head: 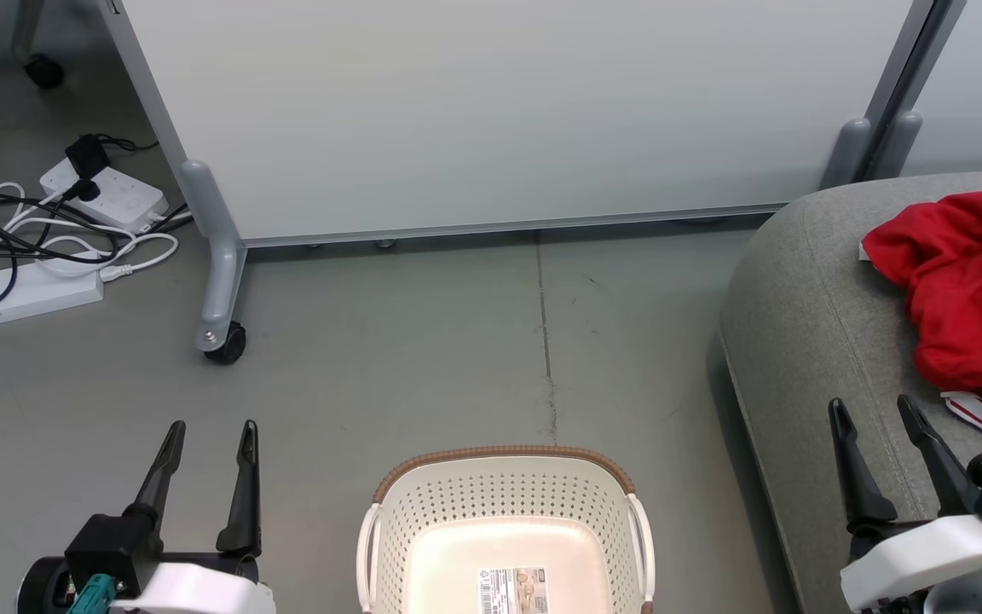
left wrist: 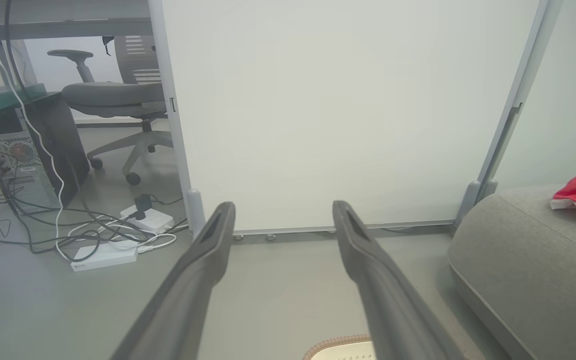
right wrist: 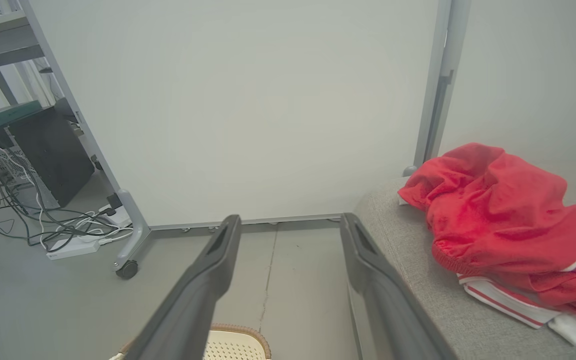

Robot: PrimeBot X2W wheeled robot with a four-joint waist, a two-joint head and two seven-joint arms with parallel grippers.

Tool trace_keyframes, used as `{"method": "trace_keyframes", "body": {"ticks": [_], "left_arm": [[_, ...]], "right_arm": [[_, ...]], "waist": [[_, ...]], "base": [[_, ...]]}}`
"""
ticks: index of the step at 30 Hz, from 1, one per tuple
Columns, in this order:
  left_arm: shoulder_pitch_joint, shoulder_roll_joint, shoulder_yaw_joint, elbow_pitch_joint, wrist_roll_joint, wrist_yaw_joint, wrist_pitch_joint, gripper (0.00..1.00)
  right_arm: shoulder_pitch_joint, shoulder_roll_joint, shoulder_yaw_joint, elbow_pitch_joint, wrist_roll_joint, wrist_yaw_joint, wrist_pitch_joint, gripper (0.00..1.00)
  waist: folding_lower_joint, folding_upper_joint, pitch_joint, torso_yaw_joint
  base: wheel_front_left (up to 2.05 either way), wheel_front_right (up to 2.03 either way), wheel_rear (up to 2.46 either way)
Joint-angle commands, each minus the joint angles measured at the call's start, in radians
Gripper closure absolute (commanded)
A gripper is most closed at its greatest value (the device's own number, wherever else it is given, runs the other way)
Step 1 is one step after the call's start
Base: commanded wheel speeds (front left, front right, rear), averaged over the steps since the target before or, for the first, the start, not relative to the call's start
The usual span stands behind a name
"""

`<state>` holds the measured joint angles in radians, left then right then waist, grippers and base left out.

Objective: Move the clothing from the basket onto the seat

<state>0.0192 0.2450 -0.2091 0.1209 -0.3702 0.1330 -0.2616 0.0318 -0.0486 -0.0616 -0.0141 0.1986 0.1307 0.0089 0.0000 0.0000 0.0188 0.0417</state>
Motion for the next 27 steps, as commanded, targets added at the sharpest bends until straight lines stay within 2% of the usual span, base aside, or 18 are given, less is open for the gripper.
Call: {"method": "trace_keyframes", "body": {"ticks": [1,27], "left_arm": [[0.012,0.005,0.005,0.005,0.006,-0.004,-0.004,0.0],[-0.012,-0.02,0.013,0.057,0.038,-0.032,-0.004,0.0]], "right_arm": [[0.008,-0.005,-0.005,-0.007,-0.004,0.0,0.003,0.0],[0.024,-0.005,-0.002,-0.018,0.0,0.0,0.022,0.0]], "waist": [[0.0,0.0,0.0,0.0],[0.0,0.0,-0.007,0.013]], "base": [[0.0,0.0,0.0],[0.0,0.0,0.0]]}}
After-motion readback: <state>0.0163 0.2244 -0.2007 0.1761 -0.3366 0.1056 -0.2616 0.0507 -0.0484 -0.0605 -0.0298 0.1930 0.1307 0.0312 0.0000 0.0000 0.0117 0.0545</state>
